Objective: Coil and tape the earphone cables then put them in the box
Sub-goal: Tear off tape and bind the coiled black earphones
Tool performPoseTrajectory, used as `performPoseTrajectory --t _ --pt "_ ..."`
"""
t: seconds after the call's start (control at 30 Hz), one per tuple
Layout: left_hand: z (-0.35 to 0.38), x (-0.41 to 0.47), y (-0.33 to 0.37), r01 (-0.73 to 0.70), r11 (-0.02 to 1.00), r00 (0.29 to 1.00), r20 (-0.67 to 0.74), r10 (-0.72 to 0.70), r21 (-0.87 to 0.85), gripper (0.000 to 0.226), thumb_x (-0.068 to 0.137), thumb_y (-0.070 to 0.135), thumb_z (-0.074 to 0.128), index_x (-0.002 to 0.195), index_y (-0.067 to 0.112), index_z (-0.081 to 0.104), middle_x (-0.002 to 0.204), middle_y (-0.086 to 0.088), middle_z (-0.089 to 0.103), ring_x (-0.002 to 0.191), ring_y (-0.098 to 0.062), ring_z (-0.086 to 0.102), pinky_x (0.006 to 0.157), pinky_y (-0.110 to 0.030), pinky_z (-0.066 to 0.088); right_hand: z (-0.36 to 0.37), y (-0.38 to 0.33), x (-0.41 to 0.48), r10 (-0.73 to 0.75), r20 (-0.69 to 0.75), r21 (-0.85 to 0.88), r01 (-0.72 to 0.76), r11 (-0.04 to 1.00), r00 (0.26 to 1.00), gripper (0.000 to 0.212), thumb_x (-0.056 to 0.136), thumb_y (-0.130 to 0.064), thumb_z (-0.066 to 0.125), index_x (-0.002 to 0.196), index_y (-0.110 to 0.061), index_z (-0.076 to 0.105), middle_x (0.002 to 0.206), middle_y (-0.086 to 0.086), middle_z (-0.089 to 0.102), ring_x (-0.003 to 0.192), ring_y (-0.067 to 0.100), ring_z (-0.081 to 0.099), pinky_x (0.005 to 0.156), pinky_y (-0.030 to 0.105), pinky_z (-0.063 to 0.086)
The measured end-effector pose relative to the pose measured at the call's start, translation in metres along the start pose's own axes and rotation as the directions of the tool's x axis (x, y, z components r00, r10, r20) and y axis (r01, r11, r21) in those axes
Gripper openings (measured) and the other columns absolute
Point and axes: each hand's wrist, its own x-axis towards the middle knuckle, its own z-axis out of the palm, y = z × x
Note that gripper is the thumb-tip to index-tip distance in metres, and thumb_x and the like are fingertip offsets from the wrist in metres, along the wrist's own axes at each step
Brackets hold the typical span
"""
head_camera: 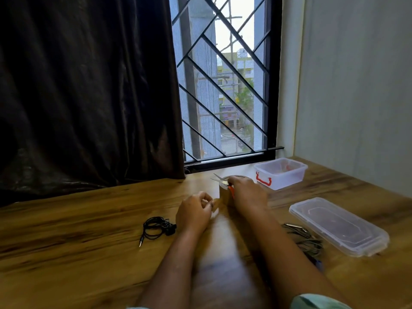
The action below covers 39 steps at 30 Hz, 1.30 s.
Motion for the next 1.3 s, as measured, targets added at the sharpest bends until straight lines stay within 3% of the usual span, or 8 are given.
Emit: performPoseTrajectory --t 0.3,0.43,0.53,0.67,0.83,0.97,1.13,1.3 --pt "-0.008 -0.019 0.004 0.009 0.999 0.996 -0.084 -0.005 0.049 0.009 0.089 0.033 0.060 0.093 0.030 0.068 0.087 0.011 0.068 0.073 -0.002 0.054 0.047 -0.012 0.030 -0.003 0.001 -0.002 -0.005 0.007 -0.025 0.005 1.000 1.000 0.032 0.095 -0.015 0.046 0.122 -0.028 0.059 0.119 0.005 0.062 0.107 0.026 0.059 0.077 0.034 0.048" --pt "-0.011 -0.016 0.001 0.084 0.996 0.988 -0.129 -0.080 0.023 0.008 0.089 0.032 0.060 0.092 0.030 0.067 0.088 0.007 0.070 0.077 -0.009 0.060 0.055 -0.020 0.039 -0.021 0.006 -0.003 -0.039 0.061 -0.045 0.042 0.998 0.997 0.029 0.093 -0.017 0.056 0.121 -0.017 0.056 0.119 0.011 0.060 0.104 0.026 0.060 0.079 0.032 0.047" --pt "-0.011 -0.015 0.002 0.091 0.996 0.987 -0.136 -0.087 0.020 0.010 0.090 0.033 0.058 0.094 0.029 0.067 0.091 0.006 0.070 0.080 -0.011 0.061 0.057 -0.021 0.038 -0.032 0.005 -0.002 -0.030 0.132 -0.029 0.034 0.999 0.991 0.030 0.087 -0.014 0.064 0.113 -0.011 0.049 0.114 0.015 0.061 0.099 0.028 0.060 0.073 0.031 0.044" --pt "-0.011 -0.015 0.004 0.108 0.992 0.983 -0.153 -0.098 0.061 0.012 0.091 0.033 0.055 0.096 0.029 0.065 0.091 0.005 0.070 0.081 -0.013 0.061 0.057 -0.022 0.039 -0.047 -0.004 0.002 -0.079 0.257 -0.139 0.117 0.983 0.963 0.032 0.083 -0.011 0.068 0.111 -0.010 0.055 0.118 0.013 0.059 0.101 0.025 0.056 0.071 0.027 0.037" --pt "-0.010 -0.015 0.004 0.127 0.990 0.976 -0.184 -0.113 0.064 0.012 0.092 0.032 0.054 0.097 0.029 0.065 0.090 0.004 0.069 0.081 -0.014 0.063 0.060 -0.024 0.048 -0.057 -0.021 0.018 -0.091 0.394 -0.211 0.186 0.960 0.915 0.033 0.082 -0.006 0.068 0.114 -0.008 0.061 0.117 0.010 0.060 0.099 0.022 0.059 0.079 0.029 0.049" --pt "-0.009 -0.015 0.004 0.123 0.989 0.976 -0.192 -0.106 0.078 0.013 0.091 0.032 0.054 0.098 0.029 0.064 0.090 0.002 0.070 0.084 -0.017 0.064 0.063 -0.028 0.051 -0.052 -0.027 0.026 -0.126 0.379 -0.193 0.211 0.958 0.917 0.024 0.082 -0.004 0.063 0.105 -0.006 0.068 0.114 0.011 0.064 0.103 0.026 0.061 0.087 0.034 0.053" --pt "-0.008 -0.015 0.003 0.117 0.990 0.975 -0.198 -0.099 0.081 0.013 0.092 0.032 0.054 0.099 0.028 0.064 0.091 0.002 0.070 0.085 -0.018 0.064 0.065 -0.028 0.051 -0.039 -0.032 0.018 -0.174 0.375 -0.173 0.254 0.952 0.910 0.032 0.081 -0.001 0.067 0.110 -0.013 0.068 0.114 0.008 0.062 0.101 0.024 0.060 0.084 0.035 0.055" --pt "-0.007 -0.015 0.004 0.121 0.989 0.975 -0.197 -0.103 0.083 0.013 0.092 0.032 0.053 0.099 0.028 0.064 0.091 0.002 0.069 0.085 -0.017 0.063 0.066 -0.028 0.051 -0.033 -0.030 0.016 -0.221 0.322 -0.158 0.283 0.946 0.920 0.024 0.079 -0.004 0.069 0.098 -0.017 0.073 0.104 0.005 0.065 0.095 0.023 0.061 0.080 0.036 0.056"
